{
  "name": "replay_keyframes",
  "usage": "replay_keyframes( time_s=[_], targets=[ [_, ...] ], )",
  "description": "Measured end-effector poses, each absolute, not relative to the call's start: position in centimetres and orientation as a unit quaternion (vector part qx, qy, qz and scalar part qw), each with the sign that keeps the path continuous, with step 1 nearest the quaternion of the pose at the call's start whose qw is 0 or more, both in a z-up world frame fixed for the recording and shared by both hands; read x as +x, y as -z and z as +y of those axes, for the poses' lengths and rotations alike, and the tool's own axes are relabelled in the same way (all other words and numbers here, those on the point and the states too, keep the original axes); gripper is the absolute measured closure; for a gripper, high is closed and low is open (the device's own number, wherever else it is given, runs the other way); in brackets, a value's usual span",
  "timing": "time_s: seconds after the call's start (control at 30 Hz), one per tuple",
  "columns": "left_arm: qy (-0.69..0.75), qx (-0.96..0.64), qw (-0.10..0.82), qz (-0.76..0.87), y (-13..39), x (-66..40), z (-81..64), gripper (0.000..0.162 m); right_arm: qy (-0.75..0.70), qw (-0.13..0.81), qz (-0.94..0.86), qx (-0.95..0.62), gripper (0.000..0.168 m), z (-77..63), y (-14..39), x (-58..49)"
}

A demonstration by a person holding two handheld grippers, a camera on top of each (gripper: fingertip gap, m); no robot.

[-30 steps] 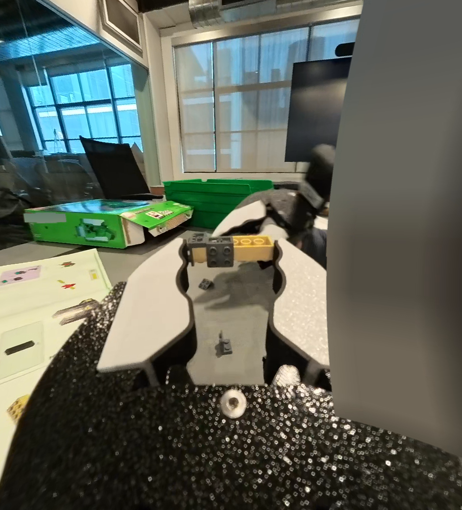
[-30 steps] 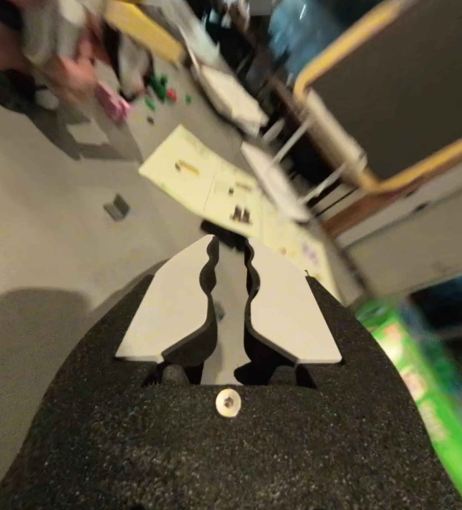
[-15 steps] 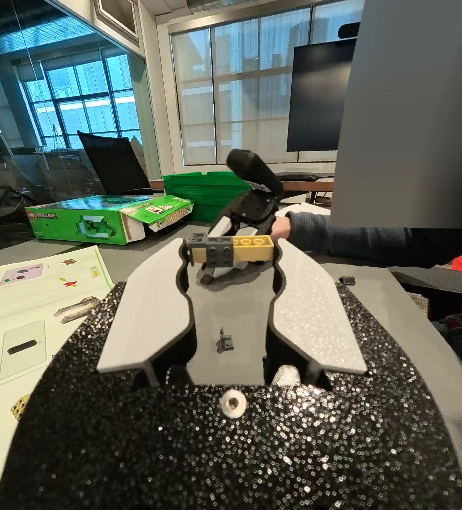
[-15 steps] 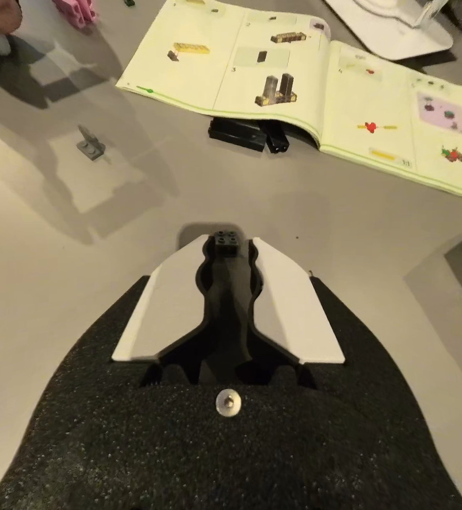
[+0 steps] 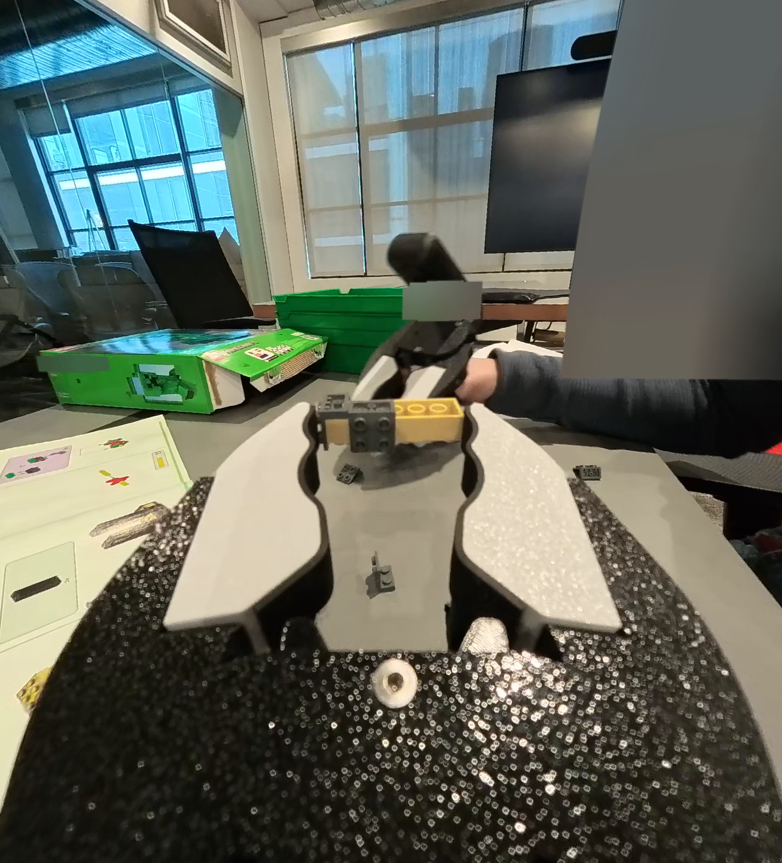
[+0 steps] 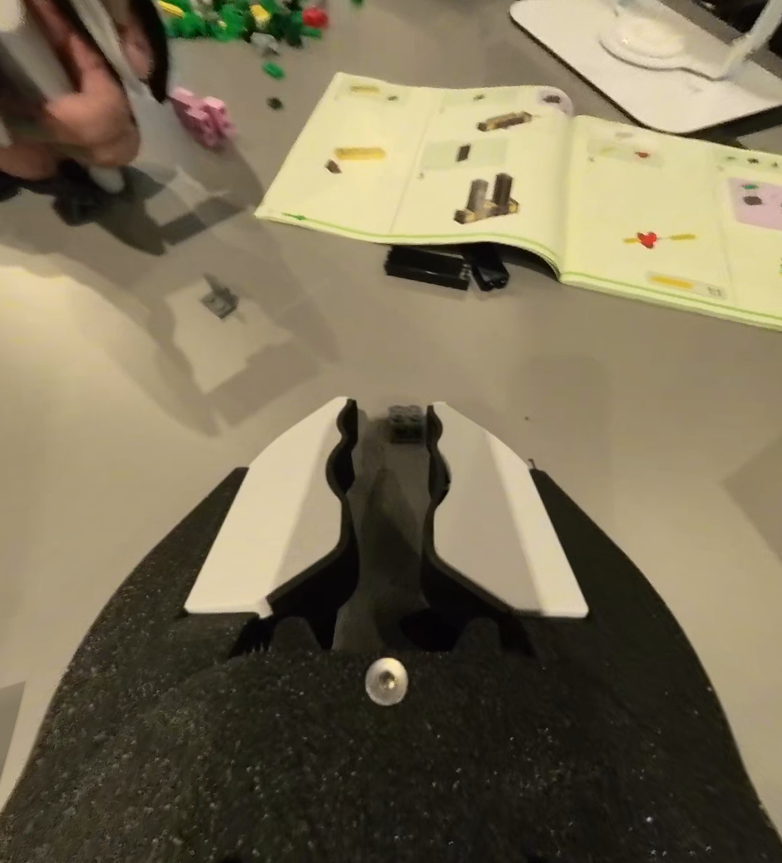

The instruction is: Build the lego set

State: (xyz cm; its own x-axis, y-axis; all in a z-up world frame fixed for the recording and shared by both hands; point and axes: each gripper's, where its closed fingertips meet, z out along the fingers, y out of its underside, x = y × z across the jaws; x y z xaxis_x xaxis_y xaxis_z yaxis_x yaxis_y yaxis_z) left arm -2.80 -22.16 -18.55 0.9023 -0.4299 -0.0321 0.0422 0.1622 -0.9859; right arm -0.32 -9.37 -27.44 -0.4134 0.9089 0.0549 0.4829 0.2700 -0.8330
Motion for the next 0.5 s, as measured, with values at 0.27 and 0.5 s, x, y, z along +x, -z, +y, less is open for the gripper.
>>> replay_keyframes(
  time_s=[0.27, 0.5],
  targets=[
    [0.157, -0.628, 0.745, 0.158, 18.6, -2.7, -22.1, 0.103, -0.380, 0.189, -0.782, -0.456, 0.139, -11.6, 29.3, 0.1],
    [0.159, -0.628, 0.745, 0.157, 18.6, -2.7, -22.1, 0.103, -0.397, 0.190, -0.770, -0.461, 0.141, -12.0, 28.9, 0.1]
  ],
)
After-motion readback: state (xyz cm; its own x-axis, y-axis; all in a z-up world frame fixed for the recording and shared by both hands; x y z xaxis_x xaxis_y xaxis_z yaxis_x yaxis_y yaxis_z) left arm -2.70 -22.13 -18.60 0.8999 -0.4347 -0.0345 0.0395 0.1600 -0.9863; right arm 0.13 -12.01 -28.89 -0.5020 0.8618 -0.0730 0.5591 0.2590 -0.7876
